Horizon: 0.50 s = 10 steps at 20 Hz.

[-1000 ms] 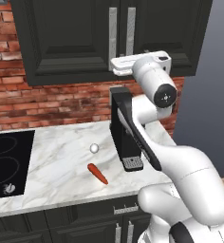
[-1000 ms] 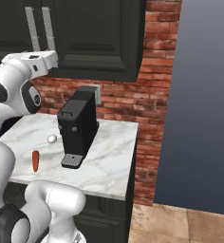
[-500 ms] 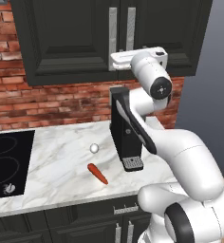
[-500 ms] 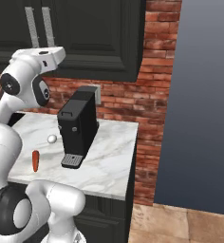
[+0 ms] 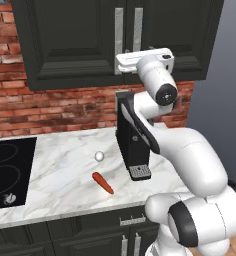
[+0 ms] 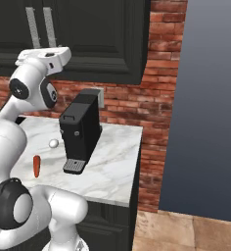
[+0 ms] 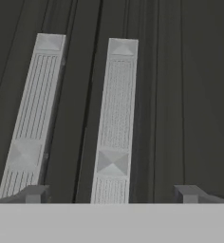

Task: Pick the pan from the cabinet and place it on the stove. Then turn on the stove burner for the pan.

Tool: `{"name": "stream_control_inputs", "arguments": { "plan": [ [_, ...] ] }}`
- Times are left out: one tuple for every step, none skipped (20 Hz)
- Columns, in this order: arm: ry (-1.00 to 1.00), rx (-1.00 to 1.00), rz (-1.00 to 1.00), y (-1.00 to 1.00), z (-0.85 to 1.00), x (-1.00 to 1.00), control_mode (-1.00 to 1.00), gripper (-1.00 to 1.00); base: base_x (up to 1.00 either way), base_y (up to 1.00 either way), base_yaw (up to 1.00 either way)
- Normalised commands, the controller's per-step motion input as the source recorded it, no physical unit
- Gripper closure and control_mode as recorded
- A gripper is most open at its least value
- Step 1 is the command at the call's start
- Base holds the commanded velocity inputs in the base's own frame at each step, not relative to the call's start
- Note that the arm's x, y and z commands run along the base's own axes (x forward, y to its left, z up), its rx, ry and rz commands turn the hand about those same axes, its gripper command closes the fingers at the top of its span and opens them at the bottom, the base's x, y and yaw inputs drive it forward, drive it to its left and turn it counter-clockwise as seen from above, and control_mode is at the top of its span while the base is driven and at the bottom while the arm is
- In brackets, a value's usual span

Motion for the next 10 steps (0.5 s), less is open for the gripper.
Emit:
{"name": "stream_control_inputs", "arguments": {
  "plan": [
    [-0.05,0.0,0.0,0.0,0.0,0.2,-1.0,-1.0,0.0,0.0,0.0],
    [-0.04,0.0,0.0,0.0,0.0,0.22,-1.0,-1.0,0.0,0.0,0.0],
    [-0.04,0.0,0.0,0.0,0.0,0.22,-1.0,-1.0,0.0,0.0,0.0],
    [-0.03,0.0,0.0,0.0,0.0,0.23,-1.0,-1.0,0.0,0.0,0.0],
    [-0.03,0.0,0.0,0.0,0.0,0.27,-1.0,-1.0,0.0,0.0,0.0],
    [-0.01,0.0,0.0,0.0,0.0,0.26,-1.0,-1.0,0.0,0.0,0.0],
    [-0.01,0.0,0.0,0.0,0.0,0.27,-1.0,-1.0,0.0,0.0,0.0],
    [0.0,0.0,0.0,0.0,0.0,0.26,-1.0,-1.0,0.0,0.0,0.0],
    [0.0,0.0,0.0,0.01,0.0,0.26,-1.0,-1.0,0.0,0.0,0.0],
    [0.0,0.0,0.0,0.05,0.0,0.25,-1.0,-1.0,0.0,0.0,0.0]
  ]
}}
